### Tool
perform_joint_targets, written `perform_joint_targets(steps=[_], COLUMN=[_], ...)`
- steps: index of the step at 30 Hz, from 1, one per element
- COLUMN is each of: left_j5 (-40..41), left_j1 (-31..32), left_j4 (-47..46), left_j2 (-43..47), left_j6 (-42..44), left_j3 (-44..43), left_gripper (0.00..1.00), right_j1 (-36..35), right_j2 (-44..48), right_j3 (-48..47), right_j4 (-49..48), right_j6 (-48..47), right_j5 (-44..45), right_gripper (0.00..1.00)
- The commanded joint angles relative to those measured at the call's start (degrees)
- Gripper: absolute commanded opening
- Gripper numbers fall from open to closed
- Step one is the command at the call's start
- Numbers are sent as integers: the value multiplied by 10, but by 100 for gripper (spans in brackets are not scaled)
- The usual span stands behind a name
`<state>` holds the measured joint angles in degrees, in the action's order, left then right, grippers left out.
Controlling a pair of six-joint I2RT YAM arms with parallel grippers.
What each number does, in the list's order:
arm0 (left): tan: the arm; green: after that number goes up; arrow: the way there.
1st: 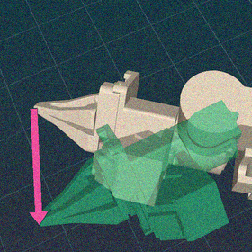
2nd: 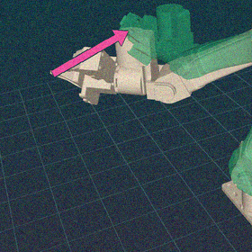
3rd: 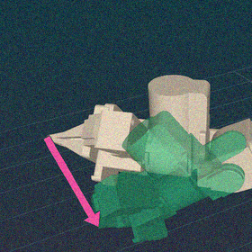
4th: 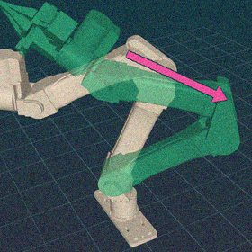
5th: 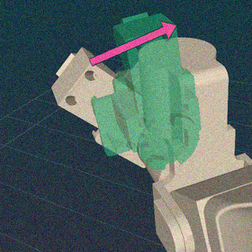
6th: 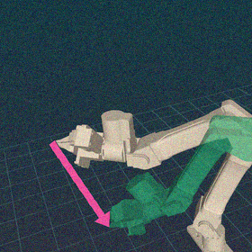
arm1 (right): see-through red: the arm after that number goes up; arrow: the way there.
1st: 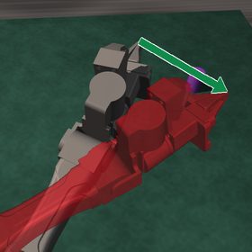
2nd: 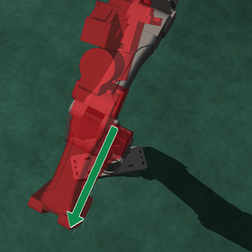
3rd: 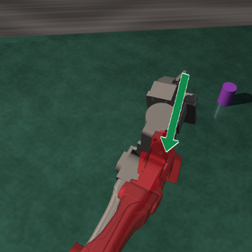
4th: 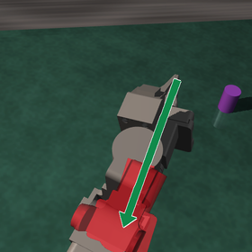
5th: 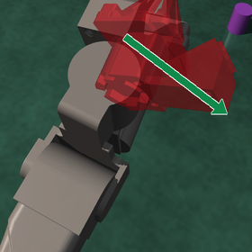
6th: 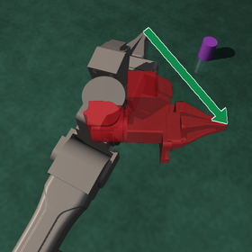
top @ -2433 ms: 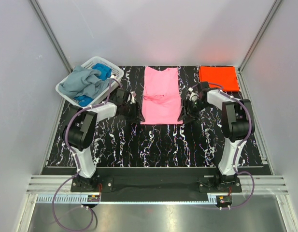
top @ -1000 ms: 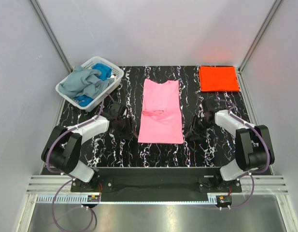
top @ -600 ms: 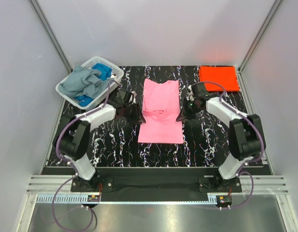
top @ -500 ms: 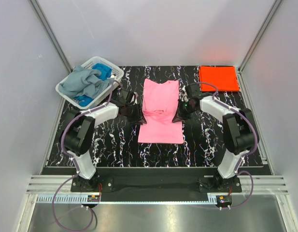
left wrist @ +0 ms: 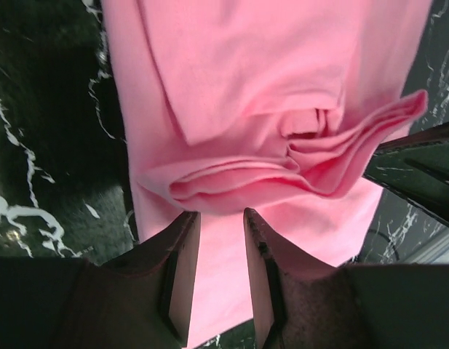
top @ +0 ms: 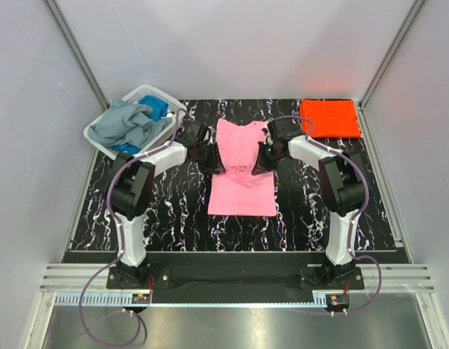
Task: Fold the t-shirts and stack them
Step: Fold the tshirt
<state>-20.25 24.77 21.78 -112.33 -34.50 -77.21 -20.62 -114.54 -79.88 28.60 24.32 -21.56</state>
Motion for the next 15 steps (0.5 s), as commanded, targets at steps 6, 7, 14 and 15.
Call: perform_joint_targets(steps=[6,7,14,15], left_j5=[28,25,4,-1], left_j1=[-25,-30,-41,-41], left_j4=[-16,-22,-49,-51], left_j2=[-30,-35,-37,-33], left_j6=[16,15,10,13], left_j3=[-34,-36,-49,-50], left_gripper=[35,35,40,41], right_j1=[1,2,4,5], right_j2=[-25,-26,-28,-26], right_j3=[-43,-45,-58,-60], right_j4=[7,5,11,13], right_j6=[-28,-29,-30,-33], right_j5=[61,61,65,67], right_gripper=[0,0,0,0])
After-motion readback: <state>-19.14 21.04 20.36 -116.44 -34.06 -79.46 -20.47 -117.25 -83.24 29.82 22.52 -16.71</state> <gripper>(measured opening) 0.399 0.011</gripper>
